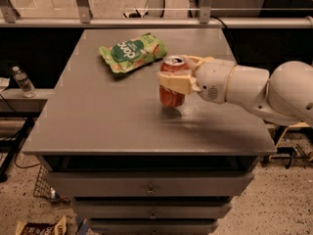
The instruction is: Place coke can upright
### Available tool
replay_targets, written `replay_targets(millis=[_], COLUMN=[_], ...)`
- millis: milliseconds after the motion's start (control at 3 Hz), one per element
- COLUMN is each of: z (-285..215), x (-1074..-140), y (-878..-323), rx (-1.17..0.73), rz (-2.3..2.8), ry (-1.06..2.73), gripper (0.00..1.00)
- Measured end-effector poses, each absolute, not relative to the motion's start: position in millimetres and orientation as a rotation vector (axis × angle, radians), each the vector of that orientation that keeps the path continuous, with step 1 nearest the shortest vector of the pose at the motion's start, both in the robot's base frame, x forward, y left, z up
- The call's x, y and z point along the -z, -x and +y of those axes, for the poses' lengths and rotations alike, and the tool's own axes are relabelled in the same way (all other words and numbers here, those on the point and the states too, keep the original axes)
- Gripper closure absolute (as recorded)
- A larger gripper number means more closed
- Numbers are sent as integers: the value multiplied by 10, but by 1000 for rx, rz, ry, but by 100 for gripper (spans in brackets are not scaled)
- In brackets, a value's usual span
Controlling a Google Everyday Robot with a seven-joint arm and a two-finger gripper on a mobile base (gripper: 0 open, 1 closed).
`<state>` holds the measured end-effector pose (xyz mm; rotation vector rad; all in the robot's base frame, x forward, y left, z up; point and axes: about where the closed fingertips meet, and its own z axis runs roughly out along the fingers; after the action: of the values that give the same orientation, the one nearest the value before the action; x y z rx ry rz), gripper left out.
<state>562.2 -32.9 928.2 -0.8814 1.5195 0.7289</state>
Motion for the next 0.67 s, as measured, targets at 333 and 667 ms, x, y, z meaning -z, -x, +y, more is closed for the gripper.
replay_targets(millis=[333, 667], z=[-306, -261], x=[-9192, -9078], y=[-5597, -5575], rx=[-679, -639], rz=[1462, 1432], ry=[910, 943], gripper=[100, 100])
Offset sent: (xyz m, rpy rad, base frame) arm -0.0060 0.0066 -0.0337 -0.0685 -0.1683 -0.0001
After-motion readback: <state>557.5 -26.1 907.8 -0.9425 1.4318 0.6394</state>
